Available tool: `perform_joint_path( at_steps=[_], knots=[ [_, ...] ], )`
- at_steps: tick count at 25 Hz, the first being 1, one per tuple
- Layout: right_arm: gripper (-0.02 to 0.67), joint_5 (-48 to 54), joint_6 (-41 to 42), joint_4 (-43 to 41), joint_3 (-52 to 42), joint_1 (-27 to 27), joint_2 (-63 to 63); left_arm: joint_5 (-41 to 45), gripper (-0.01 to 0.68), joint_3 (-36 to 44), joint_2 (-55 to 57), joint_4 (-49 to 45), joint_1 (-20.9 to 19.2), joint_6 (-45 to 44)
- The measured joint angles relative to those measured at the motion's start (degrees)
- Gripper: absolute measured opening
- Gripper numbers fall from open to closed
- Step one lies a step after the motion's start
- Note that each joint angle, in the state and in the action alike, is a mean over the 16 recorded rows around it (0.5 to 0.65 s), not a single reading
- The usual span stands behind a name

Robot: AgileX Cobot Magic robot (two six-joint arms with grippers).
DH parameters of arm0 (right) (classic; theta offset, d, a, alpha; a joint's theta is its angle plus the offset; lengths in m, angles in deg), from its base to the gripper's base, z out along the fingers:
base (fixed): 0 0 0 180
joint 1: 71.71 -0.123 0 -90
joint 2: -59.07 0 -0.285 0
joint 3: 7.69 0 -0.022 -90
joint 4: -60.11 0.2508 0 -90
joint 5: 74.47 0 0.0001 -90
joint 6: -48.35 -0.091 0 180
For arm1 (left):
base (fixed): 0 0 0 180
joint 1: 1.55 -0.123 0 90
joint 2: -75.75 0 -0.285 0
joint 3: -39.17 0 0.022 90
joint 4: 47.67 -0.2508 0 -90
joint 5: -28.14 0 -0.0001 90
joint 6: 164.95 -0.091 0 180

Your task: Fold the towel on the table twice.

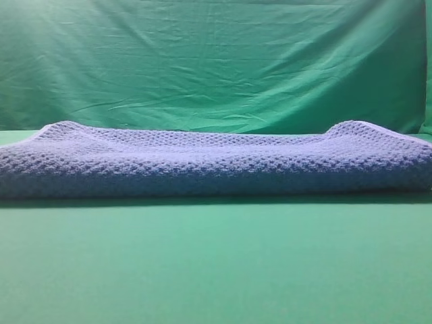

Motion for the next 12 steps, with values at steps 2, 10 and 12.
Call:
perform_joint_path(
  at_steps=[2,10,12],
  knots=[
    [0.000,-0.4,0.1,0.2,-1.2,0.0,2.4,0.3,0.000,0.7,-1.1,-1.2,0.0,1.5],
    [0.000,-0.8,0.2,1.2,-3.4,0.0,10.1,0.9,0.000,2.9,-3.7,-5.2,0.0,5.9],
    [0.000,-0.8,0.2,1.5,-3.6,0.0,11.4,0.5,0.000,3.7,-4.0,-5.5,0.0,6.1]
  ],
)
